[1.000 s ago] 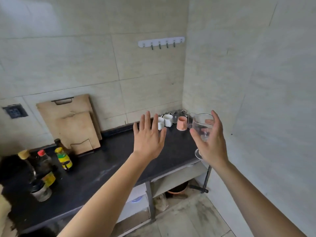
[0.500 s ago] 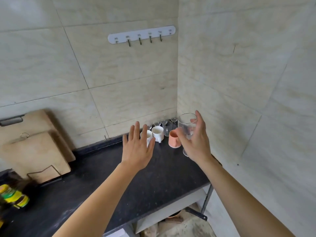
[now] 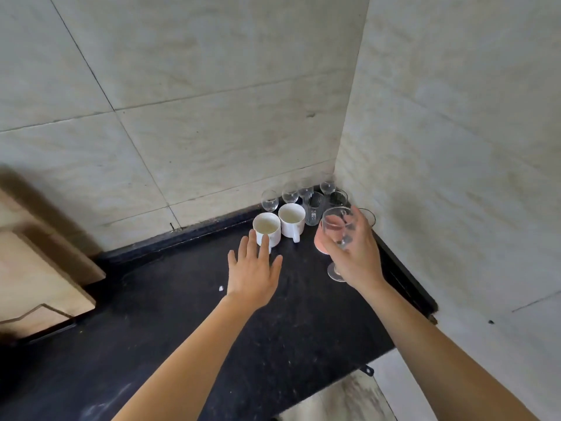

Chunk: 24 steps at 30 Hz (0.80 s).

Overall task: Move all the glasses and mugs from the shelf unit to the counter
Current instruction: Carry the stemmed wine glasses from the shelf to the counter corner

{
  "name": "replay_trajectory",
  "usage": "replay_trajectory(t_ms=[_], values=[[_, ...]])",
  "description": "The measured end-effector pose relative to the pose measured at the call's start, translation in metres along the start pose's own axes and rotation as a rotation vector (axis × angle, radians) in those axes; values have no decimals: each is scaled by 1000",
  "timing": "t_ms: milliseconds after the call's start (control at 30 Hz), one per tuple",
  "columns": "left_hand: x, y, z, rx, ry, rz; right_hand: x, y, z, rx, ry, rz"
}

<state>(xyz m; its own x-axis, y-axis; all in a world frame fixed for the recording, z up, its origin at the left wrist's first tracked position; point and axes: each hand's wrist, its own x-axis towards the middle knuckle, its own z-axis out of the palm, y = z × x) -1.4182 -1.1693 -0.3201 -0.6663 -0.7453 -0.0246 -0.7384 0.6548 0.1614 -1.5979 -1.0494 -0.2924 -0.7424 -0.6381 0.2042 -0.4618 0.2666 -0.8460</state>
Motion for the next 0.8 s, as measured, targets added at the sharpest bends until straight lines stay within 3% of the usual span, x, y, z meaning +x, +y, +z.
replay_trajectory(t_ms=[367, 500, 800], values=[[34, -25, 133, 19, -334, -31, 33, 81, 104, -41, -68, 79], [27, -19, 158, 1, -420, -53, 43, 109, 125, -97, -164, 121], [10, -12, 186, -5, -546, -130, 61, 120, 130, -60, -194, 160]])
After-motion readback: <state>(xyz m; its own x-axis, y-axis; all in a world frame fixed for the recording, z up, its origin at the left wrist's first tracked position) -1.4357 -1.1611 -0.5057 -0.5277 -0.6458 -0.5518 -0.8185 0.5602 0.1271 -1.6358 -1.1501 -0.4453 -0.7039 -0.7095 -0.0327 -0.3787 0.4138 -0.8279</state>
